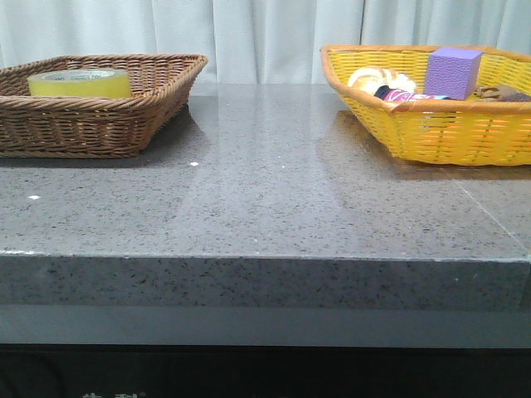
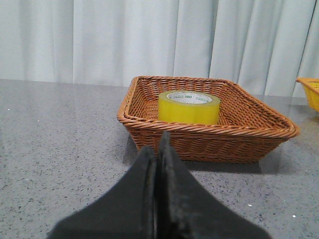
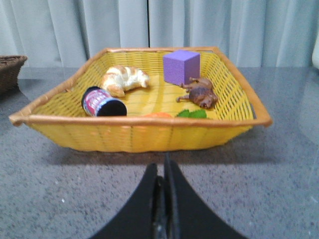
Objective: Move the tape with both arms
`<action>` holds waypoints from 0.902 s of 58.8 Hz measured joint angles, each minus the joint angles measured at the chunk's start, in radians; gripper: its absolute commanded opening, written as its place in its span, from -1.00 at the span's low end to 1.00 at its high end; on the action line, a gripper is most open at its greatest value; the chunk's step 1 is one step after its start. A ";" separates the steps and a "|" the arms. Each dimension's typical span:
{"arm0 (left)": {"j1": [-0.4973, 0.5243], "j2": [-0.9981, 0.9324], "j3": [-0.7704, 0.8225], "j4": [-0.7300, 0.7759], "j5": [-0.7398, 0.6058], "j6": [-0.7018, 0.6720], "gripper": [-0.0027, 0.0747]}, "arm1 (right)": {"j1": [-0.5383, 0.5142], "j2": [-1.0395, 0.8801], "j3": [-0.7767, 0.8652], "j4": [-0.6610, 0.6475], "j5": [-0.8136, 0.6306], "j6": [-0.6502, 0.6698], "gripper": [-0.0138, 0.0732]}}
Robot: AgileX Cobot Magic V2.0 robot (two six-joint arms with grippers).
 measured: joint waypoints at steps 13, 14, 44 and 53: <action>0.000 0.000 0.000 0.000 0.000 0.000 -0.98 | 0.002 -0.002 0.041 0.000 -0.056 0.000 -0.84; 0.000 0.000 0.000 0.000 0.000 0.000 -0.98 | 0.002 -0.002 0.041 0.000 -0.056 0.000 -0.84; 0.000 0.000 0.000 0.000 0.000 0.000 -0.98 | 0.002 -0.002 0.041 -0.070 -0.077 0.032 -0.84; 0.000 0.000 0.000 0.000 0.000 0.000 -0.98 | 0.002 -0.002 0.041 -0.120 -0.092 0.102 -0.84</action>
